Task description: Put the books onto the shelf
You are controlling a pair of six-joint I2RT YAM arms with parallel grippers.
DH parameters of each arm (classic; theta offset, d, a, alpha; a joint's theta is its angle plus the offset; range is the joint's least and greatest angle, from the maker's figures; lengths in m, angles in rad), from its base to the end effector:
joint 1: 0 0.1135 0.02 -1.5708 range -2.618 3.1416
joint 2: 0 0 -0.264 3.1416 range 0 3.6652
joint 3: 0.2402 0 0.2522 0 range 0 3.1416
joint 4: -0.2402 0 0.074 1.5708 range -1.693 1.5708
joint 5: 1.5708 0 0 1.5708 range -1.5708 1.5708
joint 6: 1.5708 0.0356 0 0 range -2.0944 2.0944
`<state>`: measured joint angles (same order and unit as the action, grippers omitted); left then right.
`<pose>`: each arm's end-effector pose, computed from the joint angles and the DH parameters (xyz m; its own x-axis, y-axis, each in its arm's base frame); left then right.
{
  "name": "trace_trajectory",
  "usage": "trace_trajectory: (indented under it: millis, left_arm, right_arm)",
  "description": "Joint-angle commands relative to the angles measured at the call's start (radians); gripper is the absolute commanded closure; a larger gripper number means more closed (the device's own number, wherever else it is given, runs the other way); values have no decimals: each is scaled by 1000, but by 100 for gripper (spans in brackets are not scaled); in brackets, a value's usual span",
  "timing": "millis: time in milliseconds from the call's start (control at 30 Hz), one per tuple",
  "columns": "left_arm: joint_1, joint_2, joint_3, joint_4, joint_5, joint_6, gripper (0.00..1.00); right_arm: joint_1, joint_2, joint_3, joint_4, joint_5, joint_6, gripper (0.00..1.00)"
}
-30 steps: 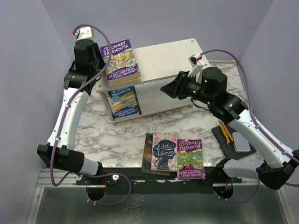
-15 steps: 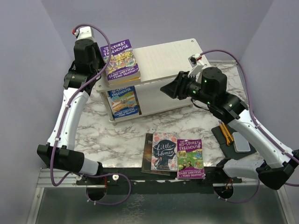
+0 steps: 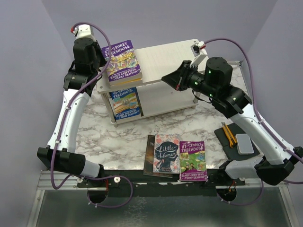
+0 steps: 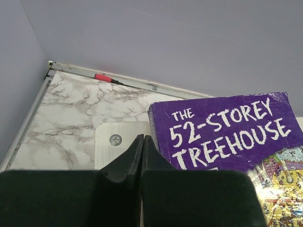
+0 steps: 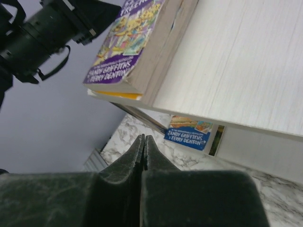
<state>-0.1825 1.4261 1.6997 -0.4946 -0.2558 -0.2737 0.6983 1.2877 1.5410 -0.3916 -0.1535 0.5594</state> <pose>0.3039 -0.0469 0.4749 -0.1894 -0.2310 -0.9544 -0.1229 0.9699 -0.2103 0.2083 0.1819 0.4714 -0.4882 0.2749 -0.8283 -0.5808 0.6061 0.5435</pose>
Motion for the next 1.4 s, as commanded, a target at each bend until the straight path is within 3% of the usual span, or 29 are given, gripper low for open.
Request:
trace_trajectory:
  millis: [0, 567, 1367]
  left_arm:
    - [1, -19, 9, 31, -1, -25, 100]
    - [2, -10, -4, 39, 10, -21, 100]
    - [2, 8, -5, 39, 35, -20, 100]
  right_arm:
    - [-5, 65, 96, -20, -8, -25, 99]
    - [-5, 319, 270, 3, -6, -26, 99]
    - [31, 362, 276, 99, -115, -47, 99]
